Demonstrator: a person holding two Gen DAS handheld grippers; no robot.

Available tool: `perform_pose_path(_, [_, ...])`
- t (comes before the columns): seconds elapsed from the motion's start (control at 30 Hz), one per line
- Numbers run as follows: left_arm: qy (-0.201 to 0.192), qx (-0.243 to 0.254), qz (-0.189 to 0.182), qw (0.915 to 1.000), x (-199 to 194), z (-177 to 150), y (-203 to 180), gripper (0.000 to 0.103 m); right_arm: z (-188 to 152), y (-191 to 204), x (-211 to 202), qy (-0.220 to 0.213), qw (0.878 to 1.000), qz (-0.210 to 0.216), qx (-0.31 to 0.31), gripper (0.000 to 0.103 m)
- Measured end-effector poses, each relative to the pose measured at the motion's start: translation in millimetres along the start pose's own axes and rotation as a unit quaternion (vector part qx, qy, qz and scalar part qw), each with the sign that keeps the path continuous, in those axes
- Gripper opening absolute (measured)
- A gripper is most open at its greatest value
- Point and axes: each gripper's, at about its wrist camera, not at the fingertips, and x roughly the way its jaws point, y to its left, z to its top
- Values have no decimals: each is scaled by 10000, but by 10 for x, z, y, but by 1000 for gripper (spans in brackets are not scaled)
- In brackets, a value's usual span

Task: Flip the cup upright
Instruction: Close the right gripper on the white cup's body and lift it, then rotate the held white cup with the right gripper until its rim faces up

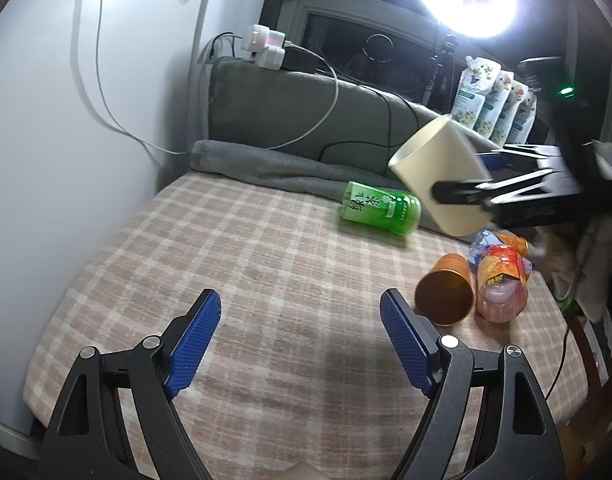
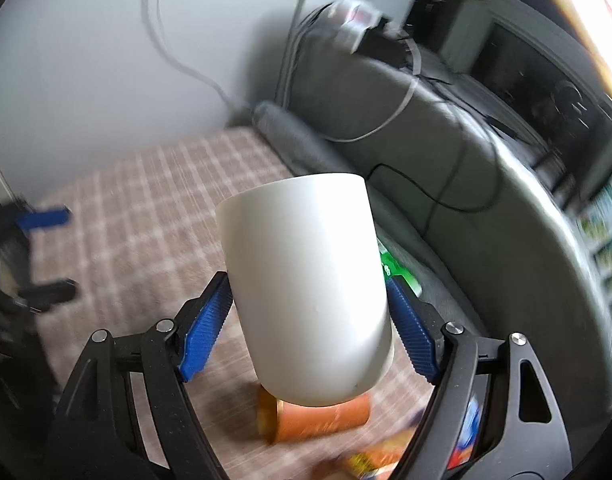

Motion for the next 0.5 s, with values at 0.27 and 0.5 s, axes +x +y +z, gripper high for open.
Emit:
perform_pose_path(0.27, [36,149,-271,9995,-45,-42,-181,82,-538,-197,-561,-17,9770,953,1907,81])
perform_pose_path(0.5, [326,184,-731,9966,-15,-112,-353,82,-1263,-238,-454,401,9262,1437,3462,81])
